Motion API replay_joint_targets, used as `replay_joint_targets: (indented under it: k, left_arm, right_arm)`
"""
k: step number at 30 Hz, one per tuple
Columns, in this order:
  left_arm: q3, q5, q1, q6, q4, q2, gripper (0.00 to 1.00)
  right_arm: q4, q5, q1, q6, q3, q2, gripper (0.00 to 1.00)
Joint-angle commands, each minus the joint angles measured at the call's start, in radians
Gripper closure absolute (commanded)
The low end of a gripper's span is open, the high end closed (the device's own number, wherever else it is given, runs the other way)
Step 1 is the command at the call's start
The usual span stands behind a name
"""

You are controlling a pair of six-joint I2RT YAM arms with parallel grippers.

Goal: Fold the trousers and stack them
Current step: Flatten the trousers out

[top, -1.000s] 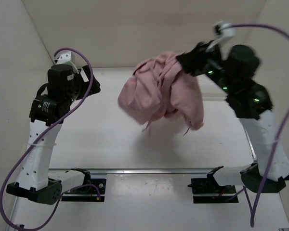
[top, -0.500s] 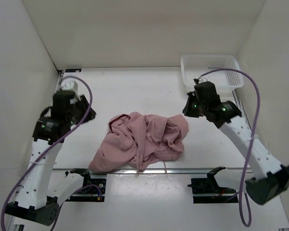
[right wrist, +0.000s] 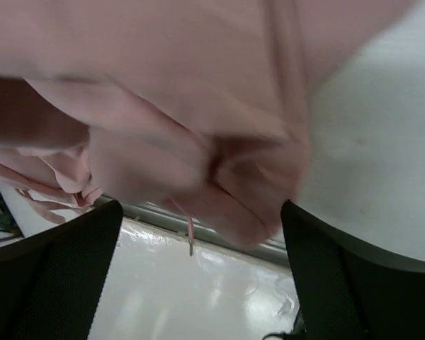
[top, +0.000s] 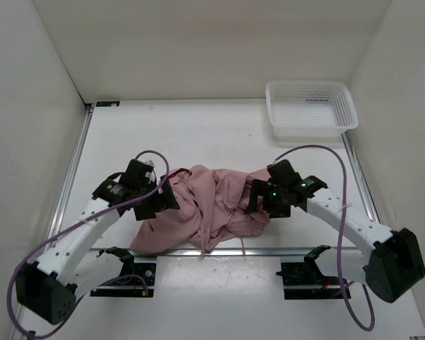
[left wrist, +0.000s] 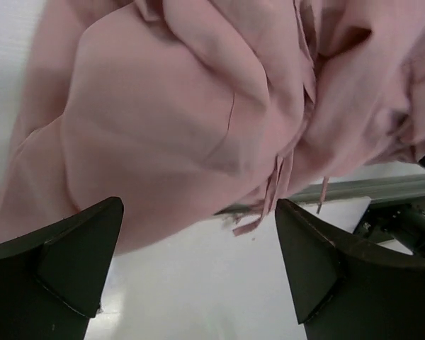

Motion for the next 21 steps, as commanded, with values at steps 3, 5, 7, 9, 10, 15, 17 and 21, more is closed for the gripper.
replay_joint_targets:
  k: [3, 5, 7, 9, 10, 15, 17, 21]
  left_arm:
    - [0.048, -0.051, -0.06, -0.024, 0.135, 0.262, 0.0]
    - [0.123, -0.051, -0.06, 0.001, 0.144, 0.354, 0.29]
    - [0.199, -0.051, -0.06, 0.036, 0.144, 0.404, 0.7]
    - [0.362, -0.086, -0.039, 0.079, 0.088, 0.445, 0.9]
    - [0.433, -0.1, -0.03, 0.099, 0.062, 0.48, 0.9]
    - [1.127, -0.191, 0.096, 0.191, -0.169, 0.639, 0.9]
    - [1.43, -0.174, 0.159, 0.216, -0.215, 0.685, 0.9]
    - [1.616, -0.082, 0.25, 0.216, -0.227, 0.691, 0.9]
  right_arm:
    - [0.156, 0.049, 0.131, 0.022, 0.09, 0.21, 0.39]
    - [0.112, 0.135, 0.131, 0.022, 0.157, 0.283, 0.69]
    - [0.052, 0.209, 0.111, -0.038, 0.289, 0.314, 0.97]
    - [0.012, 0.261, 0.041, -0.096, 0.408, 0.349, 1.0]
    - [-0.023, 0.275, 0.013, -0.159, 0.556, 0.358, 1.0]
    - [-0.144, 0.261, -0.168, -0.32, 1.129, 0.459, 1.0]
    - [-0.179, 0.261, -0.177, -0.343, 1.365, 0.47, 1.0]
    - [-0.142, 0.296, -0.159, -0.365, 1.377, 0.345, 1.0]
